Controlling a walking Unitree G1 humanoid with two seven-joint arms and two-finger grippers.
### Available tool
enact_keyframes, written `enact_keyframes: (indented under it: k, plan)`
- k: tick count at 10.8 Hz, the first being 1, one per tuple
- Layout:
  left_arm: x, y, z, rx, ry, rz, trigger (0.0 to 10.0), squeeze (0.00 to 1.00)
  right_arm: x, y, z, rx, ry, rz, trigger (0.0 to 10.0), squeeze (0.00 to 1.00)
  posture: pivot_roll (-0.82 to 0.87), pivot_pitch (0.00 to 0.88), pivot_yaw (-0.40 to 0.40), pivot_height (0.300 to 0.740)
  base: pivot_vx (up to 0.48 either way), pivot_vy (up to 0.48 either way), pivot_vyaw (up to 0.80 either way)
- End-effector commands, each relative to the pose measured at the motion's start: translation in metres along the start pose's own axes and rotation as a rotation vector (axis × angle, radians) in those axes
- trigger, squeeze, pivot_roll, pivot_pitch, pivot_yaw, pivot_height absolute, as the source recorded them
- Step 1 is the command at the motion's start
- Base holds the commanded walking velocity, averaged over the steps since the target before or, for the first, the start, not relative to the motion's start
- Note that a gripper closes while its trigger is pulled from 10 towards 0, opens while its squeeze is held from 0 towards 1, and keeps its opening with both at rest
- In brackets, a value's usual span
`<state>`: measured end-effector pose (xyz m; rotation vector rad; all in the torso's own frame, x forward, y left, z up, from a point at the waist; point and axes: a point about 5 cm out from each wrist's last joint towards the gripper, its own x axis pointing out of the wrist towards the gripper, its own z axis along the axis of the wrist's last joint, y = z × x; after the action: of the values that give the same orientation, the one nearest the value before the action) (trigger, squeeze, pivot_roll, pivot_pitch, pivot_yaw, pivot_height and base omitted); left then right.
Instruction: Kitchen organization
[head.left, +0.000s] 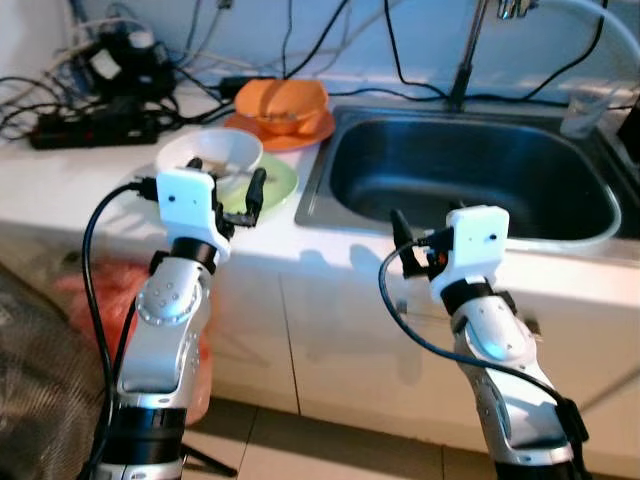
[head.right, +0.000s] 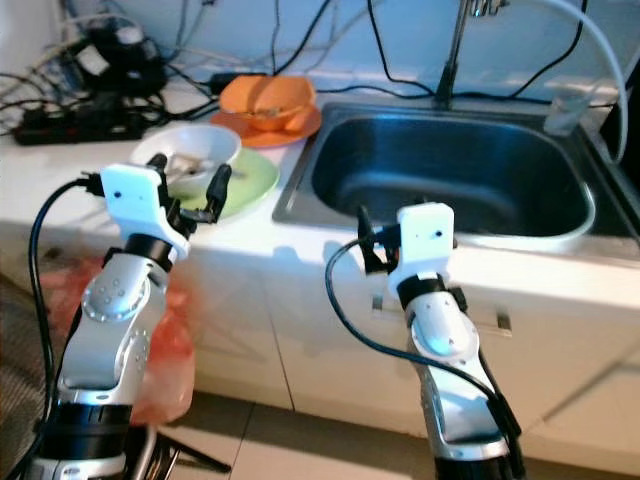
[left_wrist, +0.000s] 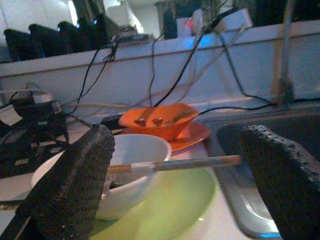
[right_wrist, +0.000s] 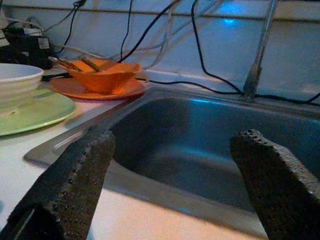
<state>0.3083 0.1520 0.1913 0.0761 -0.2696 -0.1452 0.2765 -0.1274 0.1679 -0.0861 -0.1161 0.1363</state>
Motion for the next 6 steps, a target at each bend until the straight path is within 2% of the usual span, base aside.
enact_keyframes:
  k: [1,5,6]
  plan:
    - [0.002,-0.002,0.001,0.011,-0.009,-0.006,10.0,0.00,0.000,-0.003,0.001,-0.008,-0.008,-0.008,10.0,0.00,-0.06,0.000,0.065,0.740,0.000,0.000,0.00]
    - [0.003,-0.006,-0.002,0.002,0.000,-0.008,10.0,0.00,0.000,-0.002,0.002,-0.006,-0.012,-0.001,10.0,0.00,-0.06,0.000,0.064,0.740,0.000,0.000,0.00]
    - [0.005,-0.008,0.007,0.014,-0.039,-0.023,10.0,0.00,0.000,-0.005,0.012,-0.044,-0.068,-0.028,10.0,0.00,-0.06,0.000,0.065,0.740,0.000,0.000,0.00]
